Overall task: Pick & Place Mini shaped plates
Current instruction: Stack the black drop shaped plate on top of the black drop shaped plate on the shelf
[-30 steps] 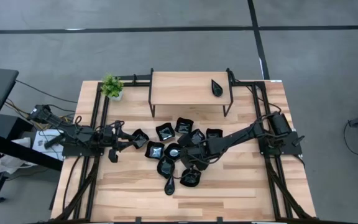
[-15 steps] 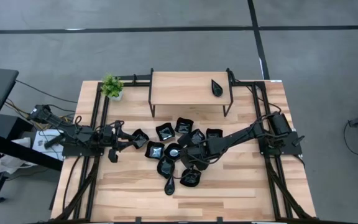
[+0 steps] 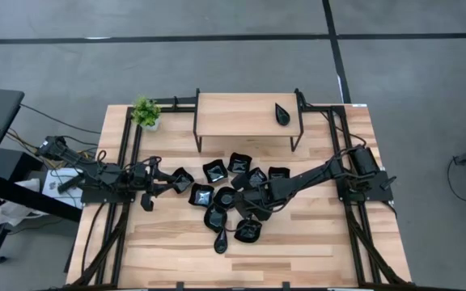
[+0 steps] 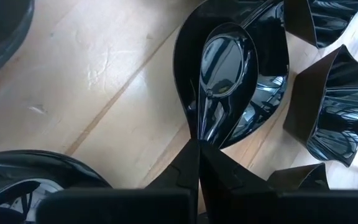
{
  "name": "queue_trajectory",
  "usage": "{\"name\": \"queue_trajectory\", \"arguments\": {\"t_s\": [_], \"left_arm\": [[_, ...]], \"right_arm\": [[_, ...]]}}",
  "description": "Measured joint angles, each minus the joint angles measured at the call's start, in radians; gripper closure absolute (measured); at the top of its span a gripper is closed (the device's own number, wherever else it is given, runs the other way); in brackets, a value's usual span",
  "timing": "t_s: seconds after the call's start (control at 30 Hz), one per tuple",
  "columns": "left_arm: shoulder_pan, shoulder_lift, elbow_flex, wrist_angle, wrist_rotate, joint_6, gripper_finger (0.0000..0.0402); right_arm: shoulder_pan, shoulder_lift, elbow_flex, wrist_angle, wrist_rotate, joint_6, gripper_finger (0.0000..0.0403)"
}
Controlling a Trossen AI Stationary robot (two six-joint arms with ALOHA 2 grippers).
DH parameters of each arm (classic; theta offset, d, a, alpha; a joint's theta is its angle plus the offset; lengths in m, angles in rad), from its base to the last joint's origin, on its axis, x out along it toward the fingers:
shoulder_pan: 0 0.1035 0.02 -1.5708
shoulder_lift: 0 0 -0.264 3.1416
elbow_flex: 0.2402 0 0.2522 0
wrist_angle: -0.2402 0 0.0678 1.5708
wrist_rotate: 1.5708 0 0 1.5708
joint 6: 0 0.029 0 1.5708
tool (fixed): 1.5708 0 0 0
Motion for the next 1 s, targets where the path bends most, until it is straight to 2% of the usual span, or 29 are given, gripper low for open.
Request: {"name": "queue_trajectory", "arguments": {"t_s": [0.7, 1.0], "left_arm": [[0.000, 0.000, 0.000, 0.007, 0.000, 0.000, 0.0289], [0.000, 0.000, 0.000, 0.008, 0.000, 0.000, 0.0289]], "right_arm": [[0.021, -0.002, 0.054, -0.096, 0.048, 0.009, 0.0403], [0.039, -0.011, 0.054, -0.107, 0.103, 0.010, 0.0403]]}}
